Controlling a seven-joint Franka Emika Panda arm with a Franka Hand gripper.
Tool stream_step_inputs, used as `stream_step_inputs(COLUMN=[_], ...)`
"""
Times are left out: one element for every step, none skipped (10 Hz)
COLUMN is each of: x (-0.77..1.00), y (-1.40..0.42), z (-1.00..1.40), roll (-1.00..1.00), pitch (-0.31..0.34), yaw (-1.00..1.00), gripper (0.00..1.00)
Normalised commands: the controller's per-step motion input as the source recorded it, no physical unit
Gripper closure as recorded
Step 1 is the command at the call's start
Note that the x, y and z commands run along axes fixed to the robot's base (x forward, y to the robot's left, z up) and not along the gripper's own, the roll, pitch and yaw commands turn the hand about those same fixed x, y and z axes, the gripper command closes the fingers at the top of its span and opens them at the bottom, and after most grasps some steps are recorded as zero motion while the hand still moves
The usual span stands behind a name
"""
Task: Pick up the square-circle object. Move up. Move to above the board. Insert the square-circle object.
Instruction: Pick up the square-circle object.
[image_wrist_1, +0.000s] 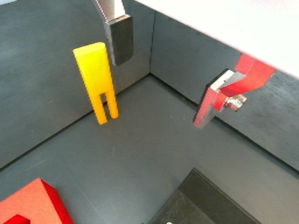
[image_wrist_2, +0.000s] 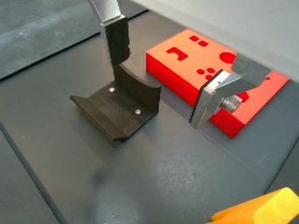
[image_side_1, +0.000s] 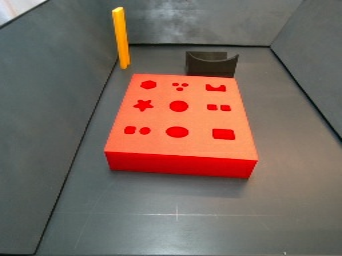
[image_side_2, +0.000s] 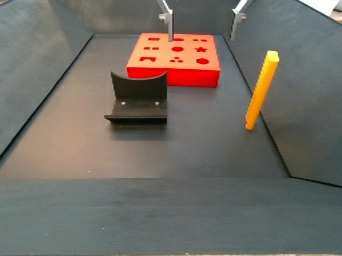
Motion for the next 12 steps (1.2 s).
stream_step_inputs(x=[-0.09, -0.84, -0.83, -0.83, -0.84, -0.83, -0.81, -0.8, -0.8, -0.78, -0.53, -0.33], y=[0.0, 0.0, 0.01, 0.01, 0.01, 0.02, 0.05, 0.06, 0.05, 0.05, 0.08, 0.13], z=[0.0, -0.01, 0.0, 0.0, 0.0, 0.0, 0.0, 0.0, -0.06, -0.15, -0.23, -0.3], roll=[0.0, 0.0, 0.0, 0.0, 0.0, 0.0, 0.0, 0.0, 0.0, -0.03, -0.05, -0.07], pitch=[0.007, 0.0, -0.034, -0.05, -0.054, -0.056, -0.057, -0.06, -0.059, -0.109, -0.13, -0.129], yaw=[-0.01, -0.33, -0.37, -0.37, -0.37, -0.37, -0.4, -0.41, -0.4, -0.29, -0.13, 0.0], gripper=[0.0, 0.0, 0.0, 0.0, 0.0, 0.0, 0.0, 0.0, 0.0, 0.0, 0.0, 0.0])
